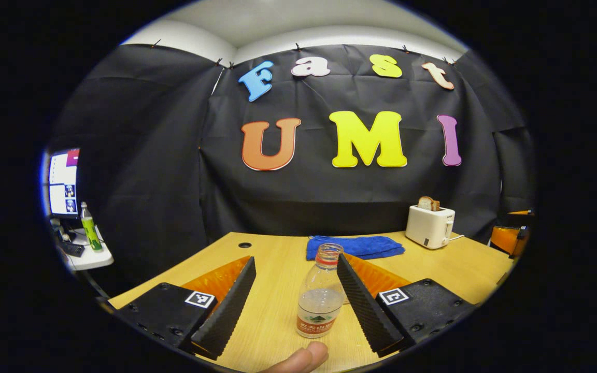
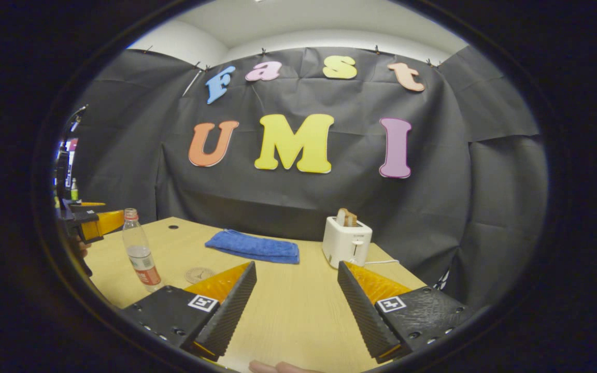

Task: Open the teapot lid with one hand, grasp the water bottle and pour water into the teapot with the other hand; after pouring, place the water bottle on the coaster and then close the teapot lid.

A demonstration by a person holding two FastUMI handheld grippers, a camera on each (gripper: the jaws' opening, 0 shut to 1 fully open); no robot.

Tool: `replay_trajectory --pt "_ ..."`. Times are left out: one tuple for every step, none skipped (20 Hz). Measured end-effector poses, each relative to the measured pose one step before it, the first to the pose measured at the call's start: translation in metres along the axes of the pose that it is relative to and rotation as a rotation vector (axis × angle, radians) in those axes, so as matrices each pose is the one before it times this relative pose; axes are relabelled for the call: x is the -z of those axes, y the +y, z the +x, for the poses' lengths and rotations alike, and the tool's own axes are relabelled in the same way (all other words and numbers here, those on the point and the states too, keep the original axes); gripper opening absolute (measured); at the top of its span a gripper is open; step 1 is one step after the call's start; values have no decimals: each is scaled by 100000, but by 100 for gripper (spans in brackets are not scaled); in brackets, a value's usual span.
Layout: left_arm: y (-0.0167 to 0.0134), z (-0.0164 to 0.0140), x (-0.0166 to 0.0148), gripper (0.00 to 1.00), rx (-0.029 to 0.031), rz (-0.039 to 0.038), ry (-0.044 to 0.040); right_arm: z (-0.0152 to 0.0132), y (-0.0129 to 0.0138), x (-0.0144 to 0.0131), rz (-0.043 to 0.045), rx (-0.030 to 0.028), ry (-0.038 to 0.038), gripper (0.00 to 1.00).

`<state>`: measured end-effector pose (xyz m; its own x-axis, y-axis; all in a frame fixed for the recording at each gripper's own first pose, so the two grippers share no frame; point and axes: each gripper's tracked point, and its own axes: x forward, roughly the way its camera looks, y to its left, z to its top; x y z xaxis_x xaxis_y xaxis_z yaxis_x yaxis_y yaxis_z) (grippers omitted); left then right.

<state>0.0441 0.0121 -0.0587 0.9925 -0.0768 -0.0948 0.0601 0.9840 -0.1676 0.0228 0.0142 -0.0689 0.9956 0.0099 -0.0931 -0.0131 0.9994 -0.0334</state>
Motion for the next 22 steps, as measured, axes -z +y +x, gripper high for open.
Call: replay_trajectory --pt "7 185 366 99 640 -1067 1141 44 201 134 -13 -634 -4 95" --pt "232 200 387 99 -76 -414 1307 95 267 38 141 -628 78 95" --pt "171 92 198 99 -399 509 964 151 353 85 441 -987 -32 98" --pt "90 80 211 99 -398 914 678 328 619 196 1273 -1291 272 95" --pt "-48 -63 88 99 -2 943 118 348 654 463 687 -1500 673 95" --pt "-63 -44 -116 99 292 782 -169 509 954 773 214 -1815 1285 95" --pt "-160 -174 -208 96 575 401 -647 495 774 610 -573 -1562 1096 95" --pt "-213 -82 -105 99 864 214 -364 557 878 438 -785 -1370 624 98" --pt "-142 -39 -27 99 640 127 -126 587 837 362 -728 -1546 166 95" --pt "-25 -27 -73 99 377 131 -192 532 1003 292 -694 -1823 87 98" --pt "28 -83 -60 99 345 171 -166 508 1031 418 -787 -1752 336 98" --pt "-126 -52 -57 99 252 173 -84 517 970 235 -410 -1602 -210 95" --pt "-43 -83 -123 99 202 70 -293 725 905 408 -188 -1254 -56 95" --pt "-30 -192 -155 99 328 106 -421 629 683 592 517 -950 387 95" --pt "40 -244 -226 96 258 232 -744 672 505 777 516 -566 2109 94" --pt "-32 -145 -325 99 156 394 -909 644 352 732 919 -402 1685 89" --pt "139 -137 -273 99 -32 540 -945 559 444 448 1099 -576 1260 98" --pt "56 -93 -331 99 36 555 -819 517 277 350 1289 -691 734 93" --pt "104 -75 -132 99 134 100 -604 386 348 371 1065 -906 675 93" --pt "64 -30 -91 99 224 -61 -439 529 441 186 790 -344 383 91" --pt "58 -115 -53 99 152 68 -244 416 334 105 481 -358 283 83" --pt "113 -13 -67 99 -29 33 17 343 387 421 594 -926 491 81"
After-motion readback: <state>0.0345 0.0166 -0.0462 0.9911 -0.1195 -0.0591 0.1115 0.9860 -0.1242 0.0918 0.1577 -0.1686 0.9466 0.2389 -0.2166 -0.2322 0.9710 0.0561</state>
